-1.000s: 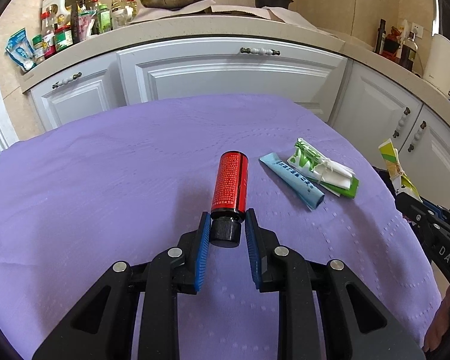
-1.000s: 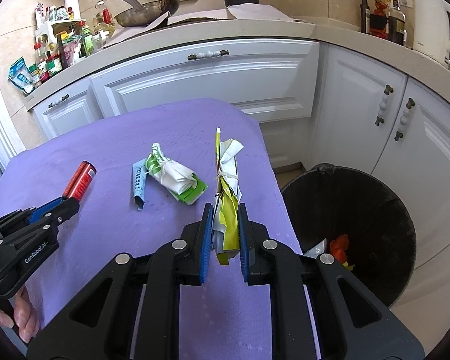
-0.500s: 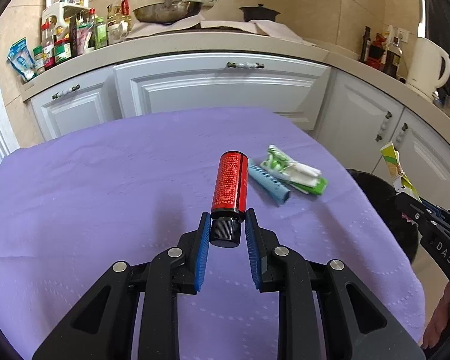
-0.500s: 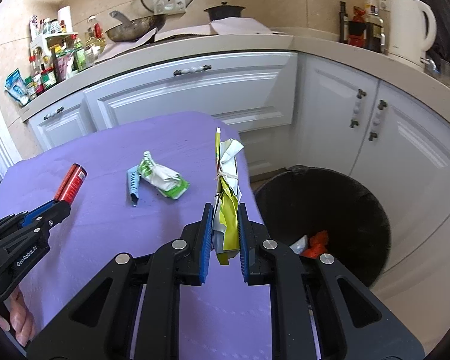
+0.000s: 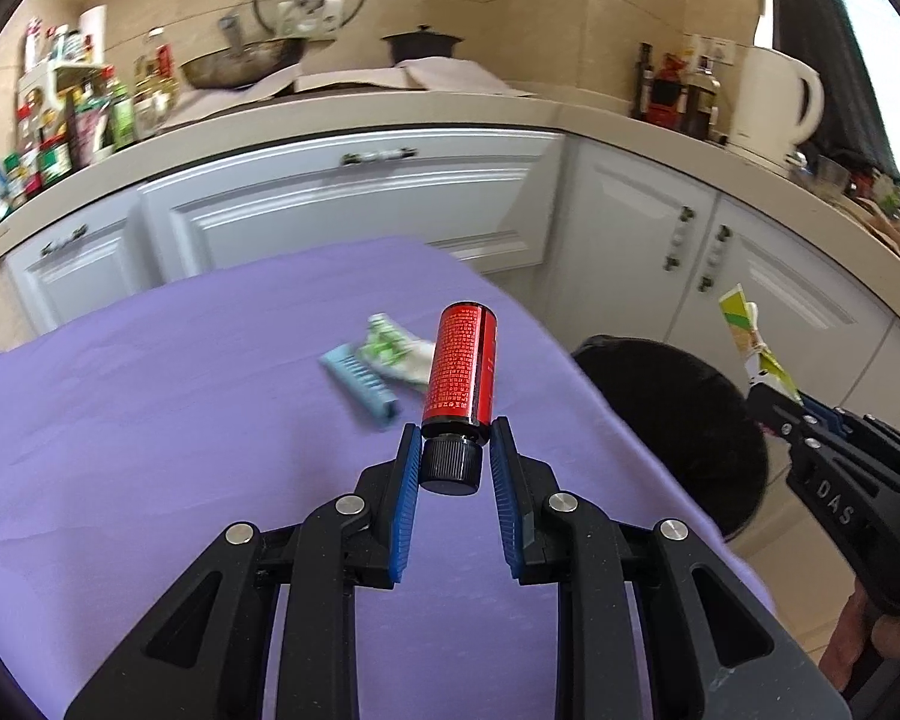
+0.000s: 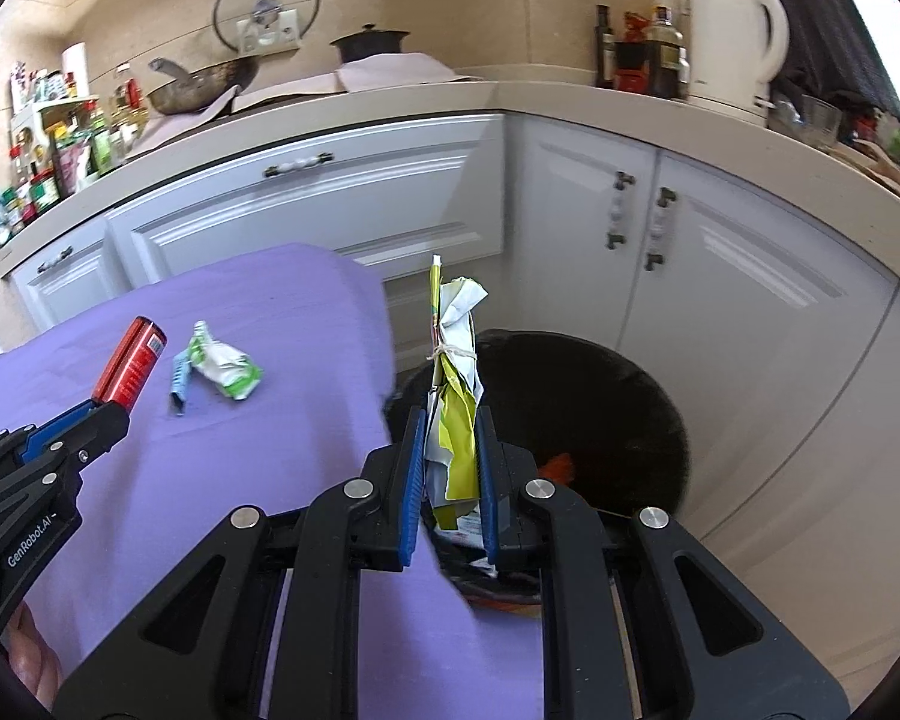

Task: Collect trash
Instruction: 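Carry the lighter and wrapper over the black bin and open both grippers, then move both grippers back to the table and grasp the white-green packet with the right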

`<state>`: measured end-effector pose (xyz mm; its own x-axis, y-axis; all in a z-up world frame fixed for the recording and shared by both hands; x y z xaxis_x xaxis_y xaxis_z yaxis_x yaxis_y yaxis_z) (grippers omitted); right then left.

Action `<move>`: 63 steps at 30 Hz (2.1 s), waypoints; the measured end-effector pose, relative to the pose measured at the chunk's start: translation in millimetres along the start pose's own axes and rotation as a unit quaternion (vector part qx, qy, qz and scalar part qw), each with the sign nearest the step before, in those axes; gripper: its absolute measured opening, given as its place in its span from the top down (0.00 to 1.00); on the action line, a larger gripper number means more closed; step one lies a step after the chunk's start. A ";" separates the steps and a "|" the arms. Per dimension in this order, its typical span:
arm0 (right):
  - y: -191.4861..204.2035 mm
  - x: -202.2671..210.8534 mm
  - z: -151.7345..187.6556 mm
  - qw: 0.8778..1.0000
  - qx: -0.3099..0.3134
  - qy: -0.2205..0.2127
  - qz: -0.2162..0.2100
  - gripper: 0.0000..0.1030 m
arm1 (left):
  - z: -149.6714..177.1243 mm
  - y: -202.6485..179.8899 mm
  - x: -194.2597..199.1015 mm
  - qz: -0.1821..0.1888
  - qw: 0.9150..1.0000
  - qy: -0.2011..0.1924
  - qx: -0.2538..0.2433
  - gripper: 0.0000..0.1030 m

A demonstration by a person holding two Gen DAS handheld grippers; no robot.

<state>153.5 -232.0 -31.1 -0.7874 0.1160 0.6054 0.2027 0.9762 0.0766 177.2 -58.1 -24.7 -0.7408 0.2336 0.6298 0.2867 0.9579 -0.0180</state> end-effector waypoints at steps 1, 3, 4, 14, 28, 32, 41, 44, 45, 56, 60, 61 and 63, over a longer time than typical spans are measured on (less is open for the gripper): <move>-4.7 0.0 0.1 1.000 -0.002 0.000 0.003 0.85 | -1.9 -6.9 -1.7 0.005 1.000 -0.001 -0.003 0.76; -12.5 -0.2 0.3 1.000 -0.006 0.000 0.009 0.85 | -4.8 -18.1 -4.5 0.013 1.000 -0.002 -0.009 0.76; -16.3 -0.6 0.3 1.000 -0.008 0.000 0.012 0.85 | -6.7 -26.1 -6.5 0.017 1.000 -0.004 -0.015 0.76; -52.5 -13.7 2.4 0.999 -0.026 0.008 0.036 0.85 | -12.8 -71.9 -26.9 0.034 0.998 -0.001 -0.044 0.76; -82.9 -40.9 -2.5 0.998 -0.042 0.013 0.053 0.84 | -21.3 -113.6 -67.6 0.038 0.997 0.010 -0.060 0.76; -89.9 -53.5 -2.0 0.997 -0.049 0.015 0.059 0.69 | -22.2 -122.3 -83.3 0.045 0.997 0.025 -0.056 0.76; -86.0 -56.1 3.6 0.997 -0.049 0.018 0.059 0.55 | -16.3 -109.5 -86.5 0.020 0.998 0.040 -0.048 0.48; -73.2 -55.3 3.0 0.998 -0.040 0.018 0.047 0.53 | -15.9 -93.5 -81.2 0.009 0.998 0.041 -0.037 0.44; -66.7 -55.1 2.2 0.998 -0.035 0.019 0.039 0.50 | -14.8 -84.7 -78.3 0.003 0.999 0.043 -0.029 0.43; 3.6 -53.5 -11.0 1.000 0.015 0.009 -0.015 0.39 | -0.8 11.8 -50.4 -0.065 0.996 0.043 0.031 0.38; 28.1 -58.5 -15.1 0.999 0.026 0.012 -0.035 0.36 | 6.1 53.4 -40.9 -0.099 0.993 0.043 0.057 0.37; 33.8 -59.9 -15.8 0.999 0.030 0.013 -0.038 0.36 | 7.4 61.8 -39.7 -0.106 0.992 0.044 0.062 0.36; 47.6 -64.0 -17.5 0.998 0.039 0.016 -0.046 0.35 | 11.8 82.0 -36.7 -0.121 0.989 0.047 0.074 0.36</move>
<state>223.7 -196.2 -52.3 -0.7812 0.0209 0.6239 0.0836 0.9939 0.0713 220.8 13.8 -58.5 -0.7144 -0.0145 0.6996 0.0110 0.9994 0.0320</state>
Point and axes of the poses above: each gripper's, at about its wrist camera, not at the fingertips, and x roughly against the way its jaws point, y to its left, z to its underside, the point moved 5 cm from there along -x, roughly the way its jaws point, and after that the axes turned 2 degrees about -x, right-handed, at the moved point
